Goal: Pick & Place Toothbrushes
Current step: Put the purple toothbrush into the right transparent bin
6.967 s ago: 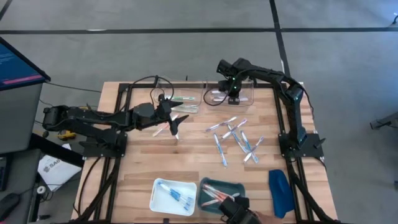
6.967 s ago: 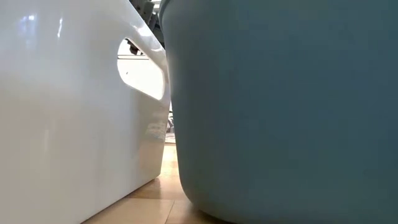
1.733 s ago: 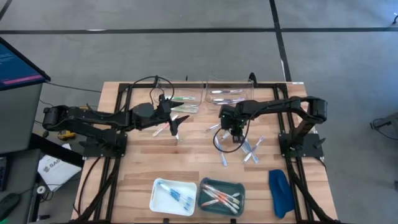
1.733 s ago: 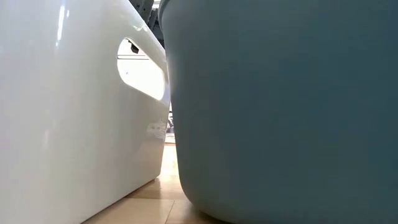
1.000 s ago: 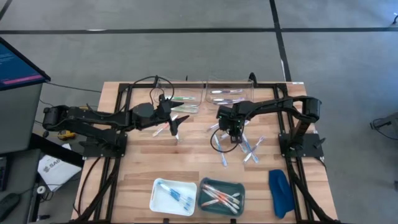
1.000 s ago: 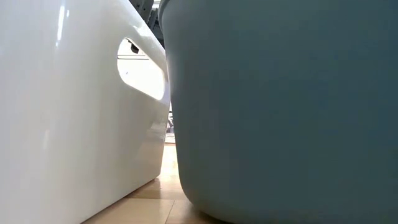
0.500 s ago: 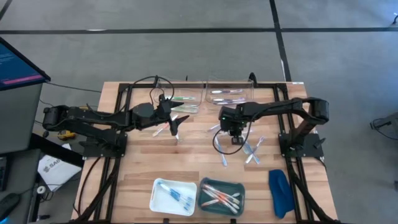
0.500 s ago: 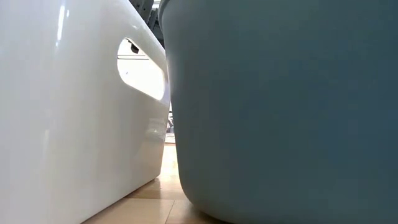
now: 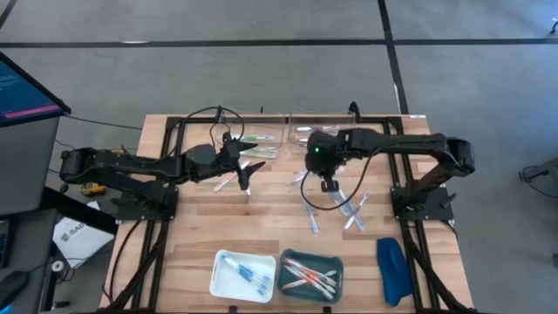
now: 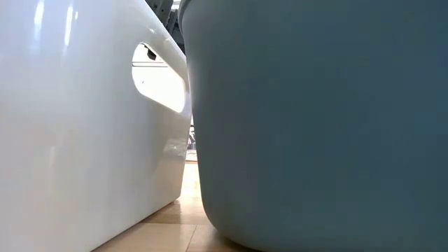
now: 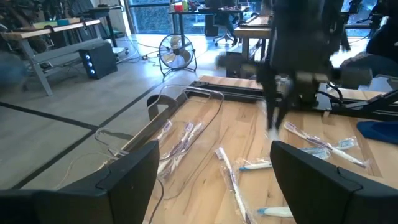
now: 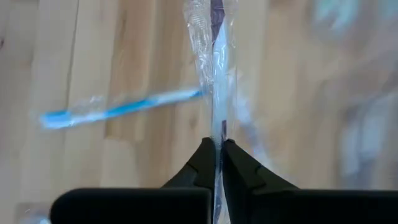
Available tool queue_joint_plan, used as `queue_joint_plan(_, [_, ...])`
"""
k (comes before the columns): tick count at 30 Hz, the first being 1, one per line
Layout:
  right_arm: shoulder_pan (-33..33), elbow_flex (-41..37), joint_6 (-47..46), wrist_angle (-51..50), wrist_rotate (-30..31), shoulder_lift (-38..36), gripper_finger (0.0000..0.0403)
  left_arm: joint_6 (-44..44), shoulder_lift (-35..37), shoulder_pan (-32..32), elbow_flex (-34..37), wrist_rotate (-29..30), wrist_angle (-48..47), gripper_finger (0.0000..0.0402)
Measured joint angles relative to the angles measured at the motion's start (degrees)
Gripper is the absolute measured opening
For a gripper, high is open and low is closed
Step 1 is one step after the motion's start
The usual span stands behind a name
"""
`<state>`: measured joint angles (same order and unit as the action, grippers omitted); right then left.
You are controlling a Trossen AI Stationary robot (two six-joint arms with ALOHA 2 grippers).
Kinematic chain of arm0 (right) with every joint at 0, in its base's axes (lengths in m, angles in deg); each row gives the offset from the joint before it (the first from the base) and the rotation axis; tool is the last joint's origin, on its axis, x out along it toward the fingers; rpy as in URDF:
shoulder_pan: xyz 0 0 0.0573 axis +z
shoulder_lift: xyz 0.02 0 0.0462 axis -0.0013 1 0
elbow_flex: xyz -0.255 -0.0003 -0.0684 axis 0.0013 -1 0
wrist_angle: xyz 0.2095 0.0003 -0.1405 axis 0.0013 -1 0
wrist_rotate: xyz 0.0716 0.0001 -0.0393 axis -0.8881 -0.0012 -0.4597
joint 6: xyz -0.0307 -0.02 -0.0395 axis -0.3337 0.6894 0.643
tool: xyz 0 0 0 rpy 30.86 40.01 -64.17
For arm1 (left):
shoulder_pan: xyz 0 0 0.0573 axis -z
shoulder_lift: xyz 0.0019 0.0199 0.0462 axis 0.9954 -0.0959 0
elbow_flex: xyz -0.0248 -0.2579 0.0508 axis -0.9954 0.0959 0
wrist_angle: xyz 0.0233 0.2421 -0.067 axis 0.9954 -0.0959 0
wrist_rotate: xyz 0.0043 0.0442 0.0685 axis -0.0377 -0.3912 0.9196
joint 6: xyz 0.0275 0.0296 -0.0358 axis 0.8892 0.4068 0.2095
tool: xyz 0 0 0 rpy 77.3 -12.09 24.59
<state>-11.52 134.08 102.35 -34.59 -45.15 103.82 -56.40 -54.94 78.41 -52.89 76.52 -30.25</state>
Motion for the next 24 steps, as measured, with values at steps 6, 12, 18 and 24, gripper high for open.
queue_joint_plan(6, [-3.87,10.69,9.11,-1.11,3.57,1.25,0.0003,0.00,0.00,0.00,0.00,0.01,0.00,0.0301])
queue_joint_plan(12, [-12.34,13.90,14.60,-0.09,3.53,1.63,0.0001,0.00,0.00,0.00,0.00,-1.19,-0.09,0.0301])
queue_joint_plan(18, [-22.98,12.96,15.05,-0.04,-0.06,3.05,0.0001,-0.39,0.00,0.01,0.00,-1.32,-0.09,0.0301])
queue_joint_plan(24, [-26.76,11.50,15.80,1.01,-1.86,8.00,0.0001,-0.07,0.00,0.00,0.00,-1.40,0.00,0.0301])
